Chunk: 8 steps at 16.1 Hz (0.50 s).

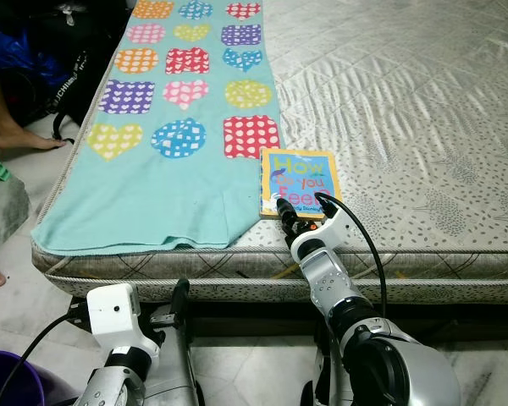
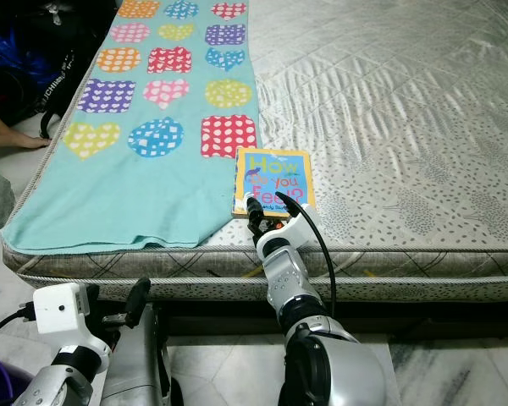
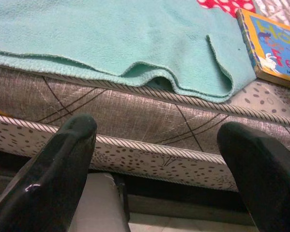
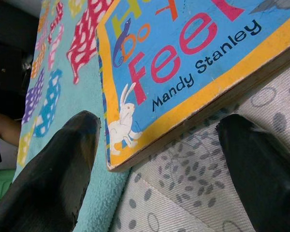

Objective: Clean up the room

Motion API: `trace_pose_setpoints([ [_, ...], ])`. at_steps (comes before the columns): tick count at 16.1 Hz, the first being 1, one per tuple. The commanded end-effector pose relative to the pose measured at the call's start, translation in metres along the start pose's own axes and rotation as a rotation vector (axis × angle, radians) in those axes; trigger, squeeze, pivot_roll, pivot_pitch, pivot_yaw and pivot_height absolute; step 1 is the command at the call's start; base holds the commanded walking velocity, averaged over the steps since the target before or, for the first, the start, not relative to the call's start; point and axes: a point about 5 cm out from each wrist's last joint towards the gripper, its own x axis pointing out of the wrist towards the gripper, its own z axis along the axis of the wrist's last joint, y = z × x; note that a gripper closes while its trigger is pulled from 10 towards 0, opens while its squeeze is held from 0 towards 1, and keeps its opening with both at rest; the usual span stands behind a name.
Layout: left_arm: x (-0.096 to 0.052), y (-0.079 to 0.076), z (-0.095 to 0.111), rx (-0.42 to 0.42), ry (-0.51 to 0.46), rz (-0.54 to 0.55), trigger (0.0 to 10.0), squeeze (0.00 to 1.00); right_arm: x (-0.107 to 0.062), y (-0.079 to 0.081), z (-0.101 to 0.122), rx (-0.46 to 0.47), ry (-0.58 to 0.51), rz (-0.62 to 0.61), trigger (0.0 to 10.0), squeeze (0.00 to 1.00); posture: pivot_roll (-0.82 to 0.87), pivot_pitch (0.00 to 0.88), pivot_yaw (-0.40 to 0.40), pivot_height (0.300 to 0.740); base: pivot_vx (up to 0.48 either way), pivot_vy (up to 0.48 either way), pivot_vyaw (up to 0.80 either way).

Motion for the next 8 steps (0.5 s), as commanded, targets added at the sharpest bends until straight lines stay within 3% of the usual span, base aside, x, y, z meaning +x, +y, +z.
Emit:
trace_pose_setpoints([
  [1,-0.0029,0.0023,0.0005,0.007,0.005,0.012,10.0,0.00,-0.0235,0.1093,-0.1184,0.187,0.294,0.197,10.0,0.00,0.35,0.165,-0.015,0.508,0.000,0.000,0.00],
  [8,-0.0029,0.0023,0.0005,0.007,0.005,0.012,10.0,0.00,-0.0235,0.1093,-0.1184,0.187,0.294,0.197,10.0,0.00,0.35,0.165,-0.015,0.508,0.000,0.000,0.00],
])
